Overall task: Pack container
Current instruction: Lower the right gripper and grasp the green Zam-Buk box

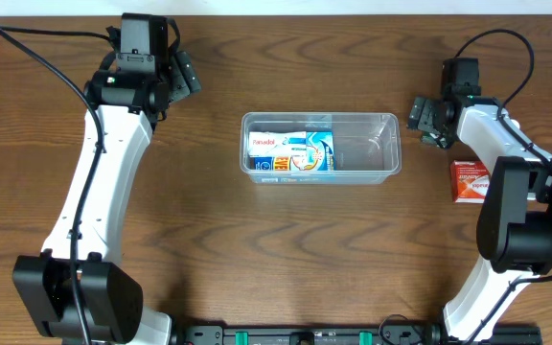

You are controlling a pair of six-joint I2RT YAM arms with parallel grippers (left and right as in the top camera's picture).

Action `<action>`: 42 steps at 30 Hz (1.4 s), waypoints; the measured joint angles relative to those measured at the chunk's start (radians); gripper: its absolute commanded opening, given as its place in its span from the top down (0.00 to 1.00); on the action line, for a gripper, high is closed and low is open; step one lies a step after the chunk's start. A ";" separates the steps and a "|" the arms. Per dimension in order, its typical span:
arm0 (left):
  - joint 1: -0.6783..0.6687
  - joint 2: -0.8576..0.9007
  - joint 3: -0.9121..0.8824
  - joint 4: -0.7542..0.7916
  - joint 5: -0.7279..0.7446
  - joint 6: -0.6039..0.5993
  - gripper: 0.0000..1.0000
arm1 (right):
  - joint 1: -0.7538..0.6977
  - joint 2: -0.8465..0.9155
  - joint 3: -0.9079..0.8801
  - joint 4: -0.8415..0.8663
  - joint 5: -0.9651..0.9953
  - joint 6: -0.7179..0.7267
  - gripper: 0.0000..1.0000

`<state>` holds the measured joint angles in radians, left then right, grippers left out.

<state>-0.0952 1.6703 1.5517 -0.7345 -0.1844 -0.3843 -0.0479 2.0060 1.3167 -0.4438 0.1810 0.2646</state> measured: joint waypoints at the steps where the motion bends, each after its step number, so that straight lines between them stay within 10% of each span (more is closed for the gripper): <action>1: 0.000 0.000 0.000 0.000 0.000 0.000 0.02 | 0.000 0.000 0.000 0.003 0.000 0.003 0.01; 31: 0.000 0.000 0.000 0.000 0.000 0.000 0.02 | 0.000 0.045 0.002 0.032 -0.005 0.034 0.28; 42: 0.000 0.000 0.000 0.000 0.000 0.000 0.02 | 0.006 -0.339 0.002 -0.040 -0.008 -0.017 0.28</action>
<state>-0.0952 1.6703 1.5517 -0.7345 -0.1841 -0.3843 -0.0414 1.6672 1.3190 -0.4835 0.1726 0.2474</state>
